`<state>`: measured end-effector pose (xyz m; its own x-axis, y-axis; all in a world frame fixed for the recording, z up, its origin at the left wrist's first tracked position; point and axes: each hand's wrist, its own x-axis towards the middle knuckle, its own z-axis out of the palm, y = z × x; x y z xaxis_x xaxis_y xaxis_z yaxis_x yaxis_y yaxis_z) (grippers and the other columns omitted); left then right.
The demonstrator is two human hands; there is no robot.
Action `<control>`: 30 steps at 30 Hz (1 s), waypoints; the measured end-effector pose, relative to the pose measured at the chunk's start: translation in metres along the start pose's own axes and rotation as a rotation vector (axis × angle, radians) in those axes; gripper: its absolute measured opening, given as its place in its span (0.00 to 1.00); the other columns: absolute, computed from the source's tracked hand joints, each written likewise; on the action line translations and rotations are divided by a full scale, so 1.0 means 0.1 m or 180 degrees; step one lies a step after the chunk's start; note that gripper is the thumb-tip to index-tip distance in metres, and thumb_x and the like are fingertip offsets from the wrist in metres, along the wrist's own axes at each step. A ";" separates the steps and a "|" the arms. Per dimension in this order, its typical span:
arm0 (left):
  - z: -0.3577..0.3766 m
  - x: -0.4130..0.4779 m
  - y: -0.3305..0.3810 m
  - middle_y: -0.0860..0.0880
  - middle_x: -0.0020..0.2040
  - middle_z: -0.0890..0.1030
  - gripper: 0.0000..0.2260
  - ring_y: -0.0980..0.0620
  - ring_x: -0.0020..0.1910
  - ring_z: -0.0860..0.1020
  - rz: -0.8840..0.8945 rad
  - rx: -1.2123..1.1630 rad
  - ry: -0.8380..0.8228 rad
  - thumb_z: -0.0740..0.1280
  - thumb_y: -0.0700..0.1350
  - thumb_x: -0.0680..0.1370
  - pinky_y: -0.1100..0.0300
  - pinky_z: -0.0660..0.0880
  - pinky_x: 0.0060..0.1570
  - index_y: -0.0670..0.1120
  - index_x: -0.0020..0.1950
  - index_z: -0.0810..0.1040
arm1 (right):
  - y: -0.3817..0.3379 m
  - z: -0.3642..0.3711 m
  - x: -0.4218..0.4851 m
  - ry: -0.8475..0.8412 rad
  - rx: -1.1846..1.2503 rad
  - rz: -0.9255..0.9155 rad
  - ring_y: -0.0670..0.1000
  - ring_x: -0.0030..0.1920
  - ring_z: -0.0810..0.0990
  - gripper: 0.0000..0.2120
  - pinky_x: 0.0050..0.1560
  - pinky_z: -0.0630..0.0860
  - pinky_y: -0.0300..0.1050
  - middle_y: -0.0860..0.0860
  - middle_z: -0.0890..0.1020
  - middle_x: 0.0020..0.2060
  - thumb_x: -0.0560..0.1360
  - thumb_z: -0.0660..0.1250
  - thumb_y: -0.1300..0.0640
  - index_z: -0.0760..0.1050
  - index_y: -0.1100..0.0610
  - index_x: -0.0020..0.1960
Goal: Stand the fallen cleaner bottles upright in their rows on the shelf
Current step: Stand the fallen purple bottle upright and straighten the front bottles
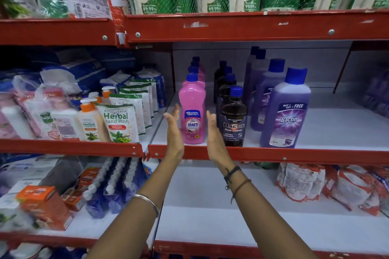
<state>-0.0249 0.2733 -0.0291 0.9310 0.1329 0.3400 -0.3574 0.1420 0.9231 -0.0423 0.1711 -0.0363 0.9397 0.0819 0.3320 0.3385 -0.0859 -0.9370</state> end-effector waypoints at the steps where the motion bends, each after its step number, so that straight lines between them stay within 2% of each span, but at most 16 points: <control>1: -0.02 0.00 0.00 0.53 0.73 0.62 0.58 0.63 0.62 0.66 -0.0008 0.0075 -0.0153 0.45 0.83 0.50 0.73 0.68 0.55 0.53 0.74 0.57 | 0.01 0.04 0.09 0.0039 0.0089 0.0046 0.41 0.67 0.65 0.29 0.54 0.64 0.23 0.41 0.64 0.67 0.78 0.41 0.40 0.53 0.50 0.76; 3: -0.06 -0.01 -0.01 0.50 0.73 0.65 0.57 0.64 0.59 0.69 -0.0041 0.0229 -0.0382 0.44 0.83 0.51 0.80 0.69 0.46 0.53 0.74 0.56 | -0.01 0.08 0.19 0.0116 0.0134 0.0095 0.41 0.64 0.69 0.29 0.58 0.67 0.30 0.42 0.66 0.67 0.78 0.42 0.38 0.53 0.49 0.75; 4: -0.10 0.00 -0.01 0.49 0.74 0.64 0.57 0.62 0.60 0.68 -0.0058 0.0272 -0.0470 0.44 0.82 0.51 0.79 0.68 0.49 0.54 0.74 0.55 | -0.02 0.10 0.22 0.0142 0.0104 0.0114 0.39 0.60 0.72 0.28 0.56 0.69 0.30 0.42 0.68 0.64 0.78 0.42 0.39 0.55 0.49 0.75; 7: -0.19 0.01 0.03 0.49 0.76 0.61 0.55 0.59 0.65 0.63 -0.0118 0.0317 -0.0665 0.42 0.82 0.52 0.66 0.63 0.61 0.55 0.74 0.54 | -0.05 0.10 0.22 0.0205 0.0169 0.0089 0.29 0.44 0.73 0.25 0.39 0.69 0.19 0.39 0.72 0.52 0.80 0.41 0.44 0.60 0.50 0.72; 10: -0.25 0.01 0.04 0.49 0.76 0.60 0.52 0.59 0.66 0.63 -0.0100 0.0401 -0.0836 0.41 0.80 0.55 0.67 0.63 0.60 0.56 0.74 0.53 | -0.07 0.12 0.16 0.0270 0.0081 0.0037 0.28 0.42 0.76 0.20 0.38 0.70 0.20 0.41 0.75 0.50 0.80 0.42 0.44 0.63 0.44 0.67; 12: -0.27 -0.01 0.05 0.53 0.74 0.62 0.49 0.62 0.63 0.66 -0.0079 0.0469 -0.0926 0.40 0.79 0.57 0.76 0.67 0.55 0.57 0.74 0.52 | -0.09 0.13 0.12 0.0249 0.0028 0.0052 0.29 0.42 0.77 0.20 0.37 0.70 0.21 0.43 0.76 0.50 0.80 0.42 0.44 0.64 0.45 0.67; 13: -0.28 -0.03 0.06 0.55 0.71 0.63 0.48 0.66 0.60 0.68 -0.0049 0.0499 -0.0967 0.40 0.78 0.58 0.80 0.68 0.49 0.57 0.74 0.52 | -0.09 0.12 0.10 0.0240 0.0014 0.0058 0.30 0.40 0.77 0.22 0.37 0.70 0.20 0.42 0.76 0.48 0.80 0.42 0.45 0.65 0.48 0.68; 15: -0.29 -0.07 0.09 0.56 0.67 0.65 0.48 0.72 0.55 0.68 -0.0020 0.0512 -0.1042 0.40 0.77 0.58 0.82 0.68 0.42 0.57 0.74 0.52 | -0.13 0.09 0.05 0.0260 -0.0043 0.0052 0.30 0.38 0.76 0.25 0.36 0.69 0.19 0.40 0.74 0.48 0.80 0.42 0.46 0.66 0.55 0.70; 16: -0.29 -0.09 0.11 0.56 0.67 0.65 0.49 0.72 0.55 0.69 -0.0023 0.0504 -0.1069 0.41 0.78 0.57 0.83 0.68 0.42 0.56 0.74 0.52 | -0.13 0.08 0.03 0.0252 -0.0072 0.0061 0.31 0.38 0.76 0.26 0.36 0.69 0.19 0.42 0.73 0.49 0.80 0.42 0.46 0.66 0.57 0.70; 19: -0.31 -0.16 0.13 0.55 0.69 0.64 0.52 0.61 0.62 0.67 -0.0026 0.0470 -0.1104 0.41 0.79 0.56 0.82 0.69 0.43 0.55 0.75 0.51 | -0.13 0.06 -0.03 0.0237 -0.0081 0.0105 0.33 0.38 0.76 0.27 0.36 0.72 0.23 0.45 0.74 0.50 0.80 0.43 0.43 0.67 0.57 0.69; 22: -0.33 -0.21 0.14 0.53 0.73 0.63 0.53 0.59 0.65 0.64 -0.0030 0.0525 -0.1044 0.41 0.80 0.55 0.80 0.69 0.47 0.54 0.75 0.50 | -0.17 0.07 -0.09 0.0270 -0.0094 0.0153 0.35 0.39 0.77 0.27 0.39 0.72 0.27 0.45 0.74 0.50 0.80 0.43 0.43 0.67 0.56 0.69; 26: -0.33 -0.22 0.15 0.48 0.76 0.60 0.53 0.56 0.67 0.64 -0.0113 0.0613 -0.0883 0.40 0.81 0.55 0.63 0.66 0.59 0.56 0.75 0.50 | -0.30 0.08 -0.17 0.0217 -0.0098 0.0228 0.33 0.40 0.74 0.27 0.39 0.71 0.25 0.44 0.72 0.50 0.80 0.41 0.44 0.65 0.54 0.70; 28: -0.31 -0.27 0.16 0.48 0.76 0.61 0.51 0.56 0.67 0.65 -0.0100 0.0629 -0.0794 0.40 0.80 0.56 0.61 0.65 0.60 0.57 0.75 0.51 | -0.34 0.08 -0.22 0.0202 -0.0064 0.0259 0.34 0.44 0.74 0.28 0.47 0.70 0.28 0.44 0.72 0.53 0.79 0.40 0.42 0.63 0.53 0.72; 30: -0.27 -0.33 0.17 0.48 0.76 0.60 0.49 0.56 0.69 0.62 -0.0003 0.0606 -0.0443 0.40 0.80 0.58 0.61 0.62 0.63 0.58 0.74 0.55 | -0.33 0.02 -0.28 0.0344 -0.0051 0.0207 0.42 0.59 0.74 0.32 0.62 0.69 0.38 0.44 0.71 0.63 0.77 0.41 0.37 0.61 0.52 0.73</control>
<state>-0.0633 0.2979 -0.0296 0.9373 -0.0055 0.3484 -0.3482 -0.0471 0.9362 -0.0796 0.1739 -0.0147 0.9592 -0.0317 0.2810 0.2765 -0.1035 -0.9554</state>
